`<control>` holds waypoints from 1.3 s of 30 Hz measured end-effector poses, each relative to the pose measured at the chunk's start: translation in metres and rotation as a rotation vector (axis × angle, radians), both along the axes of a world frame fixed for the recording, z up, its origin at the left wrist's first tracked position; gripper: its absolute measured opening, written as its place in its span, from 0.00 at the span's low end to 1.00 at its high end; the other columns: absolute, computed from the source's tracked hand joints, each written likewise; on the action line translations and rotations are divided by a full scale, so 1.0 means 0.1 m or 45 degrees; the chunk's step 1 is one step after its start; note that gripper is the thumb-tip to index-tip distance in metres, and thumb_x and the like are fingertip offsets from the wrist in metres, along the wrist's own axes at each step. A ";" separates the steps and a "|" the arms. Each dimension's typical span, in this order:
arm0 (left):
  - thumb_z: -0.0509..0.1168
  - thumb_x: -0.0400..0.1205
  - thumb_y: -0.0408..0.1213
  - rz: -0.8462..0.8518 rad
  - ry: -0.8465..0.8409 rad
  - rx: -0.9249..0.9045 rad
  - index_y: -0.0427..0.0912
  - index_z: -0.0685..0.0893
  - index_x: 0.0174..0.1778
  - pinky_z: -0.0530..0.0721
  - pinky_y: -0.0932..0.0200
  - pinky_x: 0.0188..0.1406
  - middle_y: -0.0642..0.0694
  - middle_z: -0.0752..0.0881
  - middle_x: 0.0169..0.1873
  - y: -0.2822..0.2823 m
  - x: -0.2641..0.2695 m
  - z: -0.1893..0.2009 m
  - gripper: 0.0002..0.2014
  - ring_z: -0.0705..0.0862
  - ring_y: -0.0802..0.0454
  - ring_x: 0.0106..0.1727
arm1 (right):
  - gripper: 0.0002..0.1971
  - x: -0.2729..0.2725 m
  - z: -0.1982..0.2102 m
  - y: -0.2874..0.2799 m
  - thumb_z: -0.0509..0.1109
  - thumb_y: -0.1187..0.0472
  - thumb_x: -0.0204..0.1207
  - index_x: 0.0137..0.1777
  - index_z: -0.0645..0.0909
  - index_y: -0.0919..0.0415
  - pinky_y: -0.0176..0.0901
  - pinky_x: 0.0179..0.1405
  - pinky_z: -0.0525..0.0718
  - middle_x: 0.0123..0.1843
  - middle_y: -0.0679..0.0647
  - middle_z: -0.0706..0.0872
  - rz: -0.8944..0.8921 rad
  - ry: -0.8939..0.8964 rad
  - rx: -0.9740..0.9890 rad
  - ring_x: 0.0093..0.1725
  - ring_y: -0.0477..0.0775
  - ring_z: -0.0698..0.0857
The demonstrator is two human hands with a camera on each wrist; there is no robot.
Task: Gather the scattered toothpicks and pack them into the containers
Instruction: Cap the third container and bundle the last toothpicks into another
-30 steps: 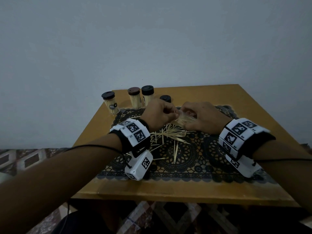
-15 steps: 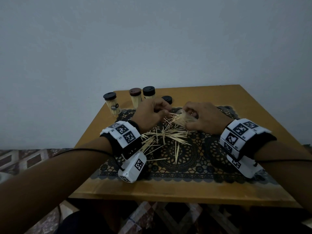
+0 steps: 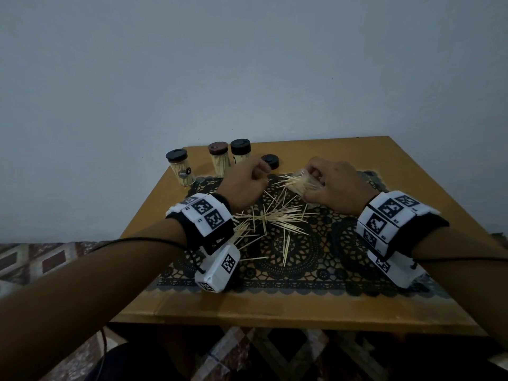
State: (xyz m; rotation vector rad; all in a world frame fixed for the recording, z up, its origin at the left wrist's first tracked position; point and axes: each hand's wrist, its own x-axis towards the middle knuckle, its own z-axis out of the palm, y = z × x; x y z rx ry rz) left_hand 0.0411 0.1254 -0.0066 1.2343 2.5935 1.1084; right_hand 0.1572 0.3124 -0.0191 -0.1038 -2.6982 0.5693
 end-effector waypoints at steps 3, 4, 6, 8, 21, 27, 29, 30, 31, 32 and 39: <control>0.71 0.79 0.47 -0.233 0.032 -0.728 0.43 0.72 0.75 0.76 0.52 0.68 0.44 0.78 0.70 -0.02 0.04 0.01 0.29 0.77 0.46 0.69 | 0.18 -0.01 -0.02 0.02 0.79 0.53 0.69 0.53 0.78 0.61 0.51 0.38 0.84 0.47 0.56 0.86 -0.032 -0.003 0.036 0.43 0.57 0.85; 0.71 0.78 0.50 -0.315 0.124 -0.881 0.43 0.70 0.77 0.74 0.52 0.70 0.44 0.75 0.72 0.00 0.08 -0.01 0.34 0.75 0.46 0.71 | 0.19 -0.01 -0.02 0.02 0.79 0.53 0.69 0.53 0.78 0.61 0.51 0.38 0.85 0.47 0.56 0.86 -0.035 -0.009 0.035 0.43 0.57 0.85; 0.72 0.76 0.51 -0.408 0.296 -0.941 0.42 0.72 0.77 0.74 0.50 0.69 0.43 0.76 0.71 0.03 0.12 -0.06 0.34 0.75 0.45 0.70 | 0.19 -0.01 -0.01 0.02 0.80 0.54 0.68 0.53 0.78 0.61 0.49 0.38 0.84 0.48 0.56 0.87 -0.030 -0.038 0.028 0.43 0.57 0.84; 0.73 0.76 0.48 -0.430 0.378 -0.841 0.43 0.79 0.71 0.77 0.51 0.64 0.44 0.81 0.66 0.04 0.13 -0.09 0.27 0.79 0.45 0.65 | 0.19 -0.01 -0.01 0.01 0.80 0.55 0.68 0.53 0.79 0.60 0.47 0.38 0.83 0.48 0.55 0.87 -0.025 -0.058 0.024 0.43 0.56 0.84; 0.70 0.80 0.36 -0.548 0.502 -0.651 0.45 0.89 0.57 0.76 0.66 0.45 0.48 0.90 0.50 0.10 0.10 -0.08 0.11 0.87 0.52 0.49 | 0.18 0.00 0.00 0.00 0.80 0.55 0.68 0.53 0.79 0.61 0.47 0.38 0.83 0.48 0.55 0.87 -0.084 -0.071 -0.009 0.43 0.55 0.84; 0.67 0.82 0.34 -0.585 0.579 -0.696 0.45 0.88 0.60 0.73 0.66 0.44 0.46 0.90 0.51 0.11 0.11 -0.08 0.12 0.86 0.49 0.50 | 0.19 0.01 0.01 -0.01 0.80 0.55 0.67 0.54 0.80 0.59 0.44 0.38 0.81 0.49 0.54 0.86 -0.086 -0.089 -0.025 0.44 0.54 0.84; 0.67 0.81 0.34 -0.575 0.528 -0.680 0.43 0.89 0.58 0.79 0.62 0.46 0.46 0.91 0.50 0.09 0.09 -0.09 0.11 0.87 0.49 0.49 | 0.19 0.02 0.03 -0.01 0.80 0.55 0.68 0.54 0.80 0.60 0.45 0.39 0.83 0.49 0.54 0.86 -0.091 -0.101 -0.033 0.45 0.54 0.84; 0.67 0.81 0.34 -0.564 0.496 -0.665 0.42 0.90 0.57 0.81 0.60 0.46 0.46 0.91 0.49 0.07 0.08 -0.09 0.11 0.87 0.49 0.47 | 0.19 0.02 0.03 -0.01 0.80 0.55 0.68 0.54 0.79 0.60 0.46 0.39 0.83 0.49 0.54 0.87 -0.092 -0.110 -0.030 0.45 0.54 0.84; 0.67 0.81 0.34 -0.550 0.468 -0.651 0.42 0.90 0.56 0.81 0.61 0.44 0.46 0.91 0.47 0.05 0.07 -0.10 0.10 0.87 0.50 0.45 | 0.19 0.02 0.03 -0.01 0.80 0.54 0.68 0.54 0.79 0.60 0.47 0.40 0.84 0.49 0.54 0.87 -0.092 -0.121 -0.024 0.44 0.54 0.84; 0.68 0.81 0.34 -0.537 0.451 -0.637 0.42 0.91 0.55 0.79 0.63 0.42 0.46 0.91 0.46 0.04 0.07 -0.10 0.10 0.87 0.50 0.44 | 0.19 0.02 0.03 -0.01 0.80 0.54 0.68 0.54 0.79 0.60 0.48 0.40 0.85 0.49 0.54 0.87 -0.092 -0.130 -0.016 0.44 0.54 0.85; 0.66 0.82 0.33 -0.342 0.479 -0.482 0.39 0.90 0.54 0.76 0.58 0.41 0.42 0.89 0.44 0.03 0.05 -0.09 0.09 0.82 0.49 0.41 | 0.21 0.01 0.03 0.00 0.79 0.49 0.67 0.54 0.77 0.57 0.50 0.42 0.84 0.47 0.53 0.85 -0.113 -0.127 0.068 0.46 0.57 0.82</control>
